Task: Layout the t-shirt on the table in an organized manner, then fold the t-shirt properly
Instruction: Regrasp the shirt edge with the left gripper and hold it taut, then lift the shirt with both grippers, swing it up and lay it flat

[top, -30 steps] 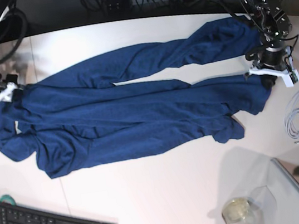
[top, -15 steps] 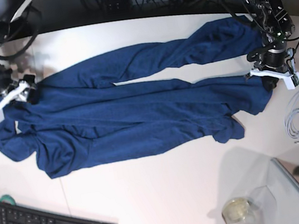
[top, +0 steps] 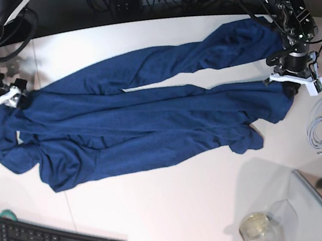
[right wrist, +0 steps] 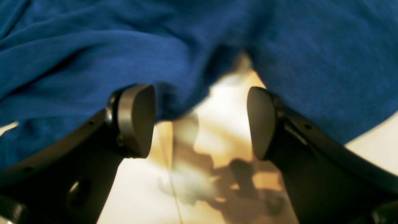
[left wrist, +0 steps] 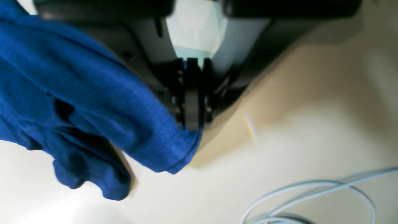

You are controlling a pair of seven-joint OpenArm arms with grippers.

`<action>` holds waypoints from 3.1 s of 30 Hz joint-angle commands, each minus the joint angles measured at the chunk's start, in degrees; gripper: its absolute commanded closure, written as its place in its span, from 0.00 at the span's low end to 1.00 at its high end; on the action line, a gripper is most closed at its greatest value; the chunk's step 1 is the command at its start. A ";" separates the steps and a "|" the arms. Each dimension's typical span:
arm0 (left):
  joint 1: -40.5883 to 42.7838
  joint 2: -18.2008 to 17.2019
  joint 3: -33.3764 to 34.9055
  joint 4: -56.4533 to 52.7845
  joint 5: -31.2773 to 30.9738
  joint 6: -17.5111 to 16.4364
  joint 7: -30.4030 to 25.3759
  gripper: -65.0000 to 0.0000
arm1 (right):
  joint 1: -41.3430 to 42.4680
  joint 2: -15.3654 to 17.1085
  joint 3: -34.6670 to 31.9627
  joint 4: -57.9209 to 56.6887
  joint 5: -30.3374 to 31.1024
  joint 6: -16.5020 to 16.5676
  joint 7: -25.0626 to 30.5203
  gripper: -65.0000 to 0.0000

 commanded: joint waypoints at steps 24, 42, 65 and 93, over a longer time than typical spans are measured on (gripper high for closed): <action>1.30 -2.55 -0.13 2.40 -0.27 0.08 -1.28 1.00 | 0.21 -0.28 -0.19 4.81 1.53 0.35 -3.99 0.99; 14.13 -1.84 -6.20 24.56 -0.62 0.08 9.97 1.00 | -2.34 -1.68 -0.36 17.91 1.53 0.35 -21.49 0.99; -51.80 -4.30 23.52 -15.00 -0.54 6.68 12.79 1.00 | 44.08 22.76 -29.81 -13.65 1.35 -7.65 -11.82 0.99; -10.22 -2.11 14.20 0.03 -0.27 6.41 4.08 1.00 | 11.46 16.69 -32.71 -2.31 1.53 -7.47 -3.38 0.99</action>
